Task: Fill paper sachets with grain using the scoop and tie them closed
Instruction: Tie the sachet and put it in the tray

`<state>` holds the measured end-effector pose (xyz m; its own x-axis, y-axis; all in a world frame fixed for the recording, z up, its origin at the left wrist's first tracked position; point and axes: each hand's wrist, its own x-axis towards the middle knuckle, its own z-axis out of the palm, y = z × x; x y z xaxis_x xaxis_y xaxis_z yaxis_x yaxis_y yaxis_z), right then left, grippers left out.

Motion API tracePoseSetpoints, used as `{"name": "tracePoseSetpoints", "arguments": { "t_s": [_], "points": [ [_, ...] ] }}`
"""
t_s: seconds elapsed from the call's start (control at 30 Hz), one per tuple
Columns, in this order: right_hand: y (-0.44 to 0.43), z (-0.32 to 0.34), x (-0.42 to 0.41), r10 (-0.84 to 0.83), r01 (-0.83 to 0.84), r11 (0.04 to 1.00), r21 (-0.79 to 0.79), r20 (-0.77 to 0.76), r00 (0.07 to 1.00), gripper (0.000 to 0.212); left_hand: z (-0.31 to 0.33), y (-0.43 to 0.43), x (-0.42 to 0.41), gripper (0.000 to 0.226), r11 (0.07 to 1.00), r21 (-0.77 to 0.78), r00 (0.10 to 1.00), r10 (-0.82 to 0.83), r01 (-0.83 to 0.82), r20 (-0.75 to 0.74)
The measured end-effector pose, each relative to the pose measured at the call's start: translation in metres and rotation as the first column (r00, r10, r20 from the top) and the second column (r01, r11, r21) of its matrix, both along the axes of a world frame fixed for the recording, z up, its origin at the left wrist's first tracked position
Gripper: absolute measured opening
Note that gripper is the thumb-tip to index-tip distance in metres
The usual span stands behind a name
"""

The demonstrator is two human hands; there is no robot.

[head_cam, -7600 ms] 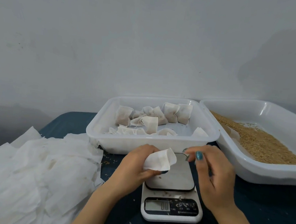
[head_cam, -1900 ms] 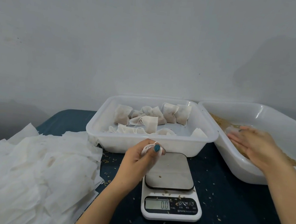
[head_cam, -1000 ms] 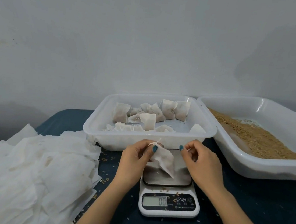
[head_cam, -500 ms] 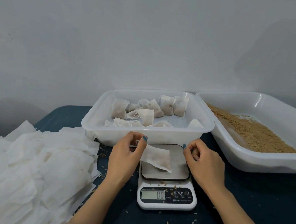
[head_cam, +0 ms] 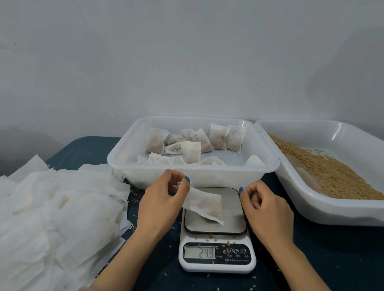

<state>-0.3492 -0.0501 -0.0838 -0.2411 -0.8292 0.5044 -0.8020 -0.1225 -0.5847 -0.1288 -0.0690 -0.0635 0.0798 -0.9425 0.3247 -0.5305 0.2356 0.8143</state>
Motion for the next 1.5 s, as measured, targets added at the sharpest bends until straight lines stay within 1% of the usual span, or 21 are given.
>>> {"name": "tracePoseSetpoints", "arguments": {
  "t_s": [0.13, 0.2, 0.27, 0.33, 0.43, 0.5, 0.57, 0.67, 0.7, 0.8, 0.87, 1.0, 1.03, 1.1, 1.13, 1.2, 1.27, 1.3, 1.4, 1.47, 1.5],
  "points": [
    [-0.001, 0.0, 0.0, -0.012, 0.012, 1.0, 0.0, -0.009, 1.0, 0.025, -0.001, -0.001, 0.004, 0.042, 0.996, -0.01, 0.959, 0.086, -0.087, 0.27],
    [-0.001, 0.0, 0.0, -0.014, 0.014, 1.0, 0.002, -0.011, 1.0, 0.024, -0.001, -0.001, 0.006, 0.045, 0.994, 0.006, 0.932, 0.101, -0.11, 0.348],
    [0.0, -0.001, 0.0, -0.016, 0.016, 1.0, 0.001, -0.013, 1.0, 0.024, -0.002, -0.002, 0.005, 0.046, 0.996, 0.029, 0.921, 0.068, -0.086, 0.384],
    [0.0, -0.001, 0.001, -0.02, 0.02, 1.0, -0.008, -0.019, 1.0, 0.023, -0.003, -0.002, 0.005, 0.04, 1.0, 0.015, 0.924, -0.007, 0.001, 0.383],
    [0.001, 0.001, 0.001, -0.022, 0.022, 1.0, -0.017, -0.016, 1.0, 0.022, -0.002, 0.001, 0.001, 0.026, 0.967, -0.07, 0.907, -0.203, 0.245, 0.368],
    [0.0, 0.001, 0.0, -0.02, 0.02, 1.0, -0.02, -0.016, 1.0, 0.022, 0.001, 0.003, -0.003, 0.016, 0.922, -0.143, 0.896, -0.299, 0.36, 0.328],
    [0.0, 0.001, 0.0, -0.019, 0.018, 0.999, -0.026, -0.013, 1.0, 0.022, 0.007, 0.004, -0.006, 0.014, 0.898, -0.201, 0.908, -0.341, 0.391, 0.243],
    [0.0, 0.001, 0.0, -0.019, 0.019, 0.999, -0.029, -0.003, 1.0, 0.022, 0.021, -0.002, -0.007, 0.016, 0.915, -0.199, 0.929, -0.367, 0.35, -0.053],
    [0.0, 0.001, 0.0, -0.016, 0.016, 0.999, -0.028, 0.001, 1.0, 0.022, 0.029, -0.006, -0.007, 0.015, 0.925, -0.195, 0.929, -0.351, 0.325, -0.118],
    [0.0, 0.001, 0.001, -0.006, 0.006, 1.0, -0.022, 0.003, 1.0, 0.022, 0.054, -0.027, -0.007, 0.005, 0.946, -0.229, 0.941, -0.275, 0.228, -0.199],
    [0.0, 0.0, 0.002, -0.001, 0.001, 1.0, -0.015, 0.001, 1.0, 0.022, 0.068, -0.042, -0.007, 0.021, 0.943, -0.275, 0.944, -0.248, 0.185, -0.216],
    [0.0, 0.0, 0.001, -0.006, 0.006, 1.0, -0.015, 0.009, 1.0, 0.023, 0.084, -0.072, -0.01, 0.032, 0.945, -0.27, 0.977, -0.207, 0.184, -0.059],
    [0.0, 0.0, 0.0, -0.007, 0.007, 1.0, -0.014, 0.01, 1.0, 0.023, 0.084, -0.08, -0.011, 0.033, 0.953, -0.243, 0.983, -0.185, 0.18, 0.003],
    [0.0, 0.0, -0.001, -0.006, 0.007, 1.0, -0.01, 0.01, 1.0, 0.023, 0.082, -0.095, -0.009, 0.032, 0.971, -0.177, 0.974, -0.124, 0.158, 0.191],
    [-0.001, -0.001, -0.001, -0.007, 0.007, 1.0, -0.007, 0.009, 1.0, 0.024, 0.079, -0.102, -0.008, 0.031, 0.981, -0.127, 0.949, -0.102, 0.146, 0.3],
    [-0.001, -0.002, -0.001, -0.012, 0.012, 1.0, -0.002, 0.005, 1.0, 0.024, 0.072, -0.11, -0.004, 0.03, 0.992, 0.027, 0.86, -0.12, 0.123, 0.496],
    [-0.001, -0.002, -0.001, -0.017, 0.017, 1.0, 0.001, 0.006, 1.0, 0.024, 0.067, -0.111, -0.003, 0.029, 0.983, 0.15, 0.758, -0.177, 0.106, 0.627],
    [-0.002, -0.002, -0.001, -0.018, 0.018, 1.0, 0.003, 0.007, 1.0, 0.024, 0.065, -0.11, -0.003, 0.031, 0.977, 0.187, 0.73, -0.2, 0.1, 0.653],
    [-0.002, -0.002, -0.001, -0.02, 0.02, 1.0, 0.005, 0.011, 1.0, 0.024, 0.064, -0.109, -0.002, 0.043, 0.967, 0.238, 0.712, -0.227, 0.087, 0.665],
    [-0.002, -0.003, -0.001, -0.024, 0.024, 1.0, 0.008, 0.011, 1.0, 0.024, 0.064, -0.104, 0.0, 0.047, 0.973, 0.214, 0.698, -0.215, 0.09, 0.683],
    [-0.002, -0.003, -0.001, -0.023, 0.023, 1.0, 0.01, 0.011, 1.0, 0.024, 0.063, -0.1, 0.003, 0.047, 0.981, 0.169, 0.689, -0.186, 0.093, 0.7]
  ]
}}
